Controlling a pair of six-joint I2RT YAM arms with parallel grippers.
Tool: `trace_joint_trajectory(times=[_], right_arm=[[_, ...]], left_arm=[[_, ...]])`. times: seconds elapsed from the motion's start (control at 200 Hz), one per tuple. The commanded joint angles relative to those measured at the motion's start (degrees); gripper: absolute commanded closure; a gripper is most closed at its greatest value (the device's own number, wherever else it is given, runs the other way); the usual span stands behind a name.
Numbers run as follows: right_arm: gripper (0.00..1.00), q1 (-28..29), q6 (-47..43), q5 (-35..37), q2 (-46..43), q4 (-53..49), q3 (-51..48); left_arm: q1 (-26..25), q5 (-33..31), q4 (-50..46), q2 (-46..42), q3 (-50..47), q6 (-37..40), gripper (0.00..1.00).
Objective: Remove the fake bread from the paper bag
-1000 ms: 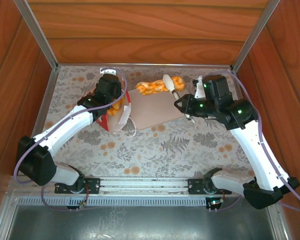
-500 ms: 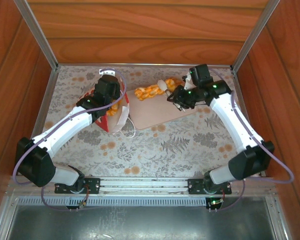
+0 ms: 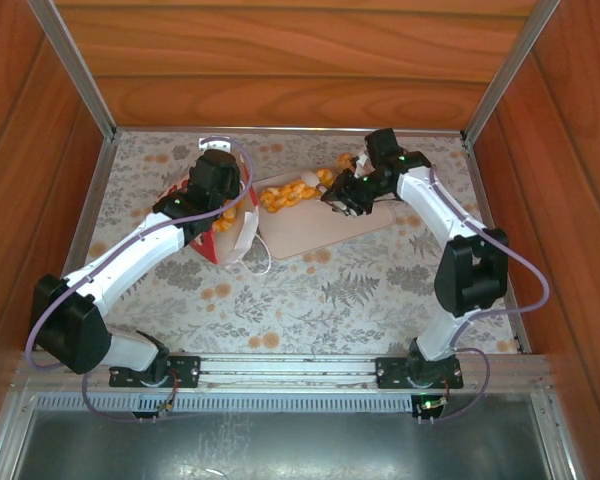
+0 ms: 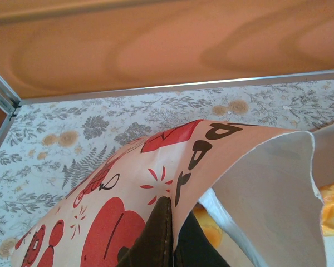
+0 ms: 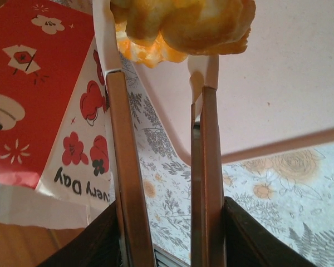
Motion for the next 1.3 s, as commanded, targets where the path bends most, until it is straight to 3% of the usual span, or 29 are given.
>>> trace_joint_trajectory(times=[0.0, 0.455, 0.7, 1.294], right_arm=[[0.55, -0.63, 0.60, -6.36, 1.81, 2.96, 2.84], [0.35, -3.06, 3.33, -10.13, 7.78, 8.26, 2.20], [0.39, -3.98, 4.32, -10.19, 10.28, 10.62, 1.55], [0.53, -4.16, -1.86, -1.12, 10.32, 7.88, 4.95]], left_arm=[[0.01, -1.12, 2.11, -1.81, 0.10, 0.25, 1.00], [0.01, 1.26, 2.13, -0.70, 0.83, -0.10, 1.00], [-0.05, 1.29, 2.15, -1.08, 0.54, -0.18, 1.00], [-0.05, 2.31, 2.21, -0.95, 0.50, -0.36, 1.00]])
